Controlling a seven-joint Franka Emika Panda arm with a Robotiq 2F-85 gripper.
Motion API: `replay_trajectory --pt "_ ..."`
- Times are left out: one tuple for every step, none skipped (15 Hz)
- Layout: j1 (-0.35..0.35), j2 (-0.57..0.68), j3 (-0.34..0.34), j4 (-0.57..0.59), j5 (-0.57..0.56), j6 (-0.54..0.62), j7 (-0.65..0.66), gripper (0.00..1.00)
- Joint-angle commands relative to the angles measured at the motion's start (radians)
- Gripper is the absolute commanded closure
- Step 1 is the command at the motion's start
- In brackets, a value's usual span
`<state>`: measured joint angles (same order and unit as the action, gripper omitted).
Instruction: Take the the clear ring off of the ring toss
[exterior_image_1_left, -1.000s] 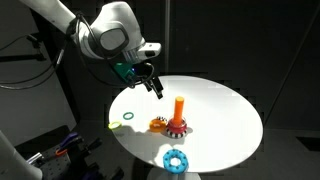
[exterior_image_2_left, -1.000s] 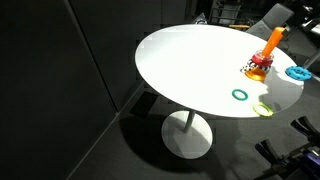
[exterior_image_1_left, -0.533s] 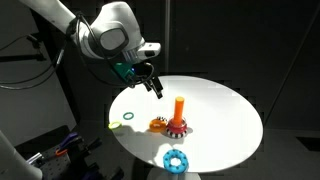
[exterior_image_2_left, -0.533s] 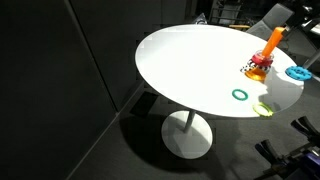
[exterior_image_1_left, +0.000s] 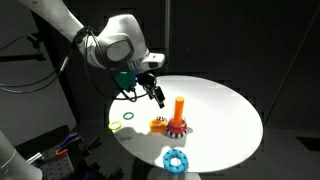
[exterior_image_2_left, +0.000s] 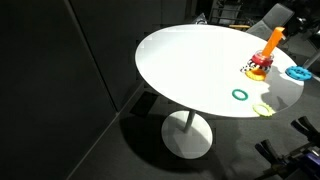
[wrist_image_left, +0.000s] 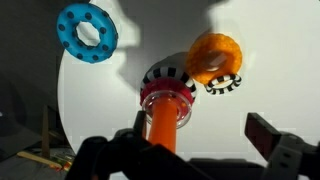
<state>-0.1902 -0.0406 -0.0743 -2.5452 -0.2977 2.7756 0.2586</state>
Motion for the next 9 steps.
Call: replay_trajectory --pt "-0.002 0.07 -0.035 0.036 -0.049 0.046 0.065 0.0" --pt "0.002 0.086 -0.046 0.039 -0.056 0.059 0.075 0.0" --pt "0.005 0.104 -0.059 0.042 -0.057 0.078 0.077 0.0" --pt "0.009 0.12 -0.073 0.046 -0.065 0.099 0.086 0.0" --pt "0.014 0.138 -0.086 0.049 -0.069 0.124 0.088 0.0" --pt "0.021 0.157 -0.098 0.052 -0.065 0.151 0.085 0.0" --pt "0.03 0.173 -0.112 0.056 -0.066 0.176 0.086 0.0" --pt "0.011 0.192 -0.095 0.061 -0.067 0.201 0.089 0.0" --pt "0.016 0.208 -0.098 0.065 -0.058 0.22 0.084 0.0"
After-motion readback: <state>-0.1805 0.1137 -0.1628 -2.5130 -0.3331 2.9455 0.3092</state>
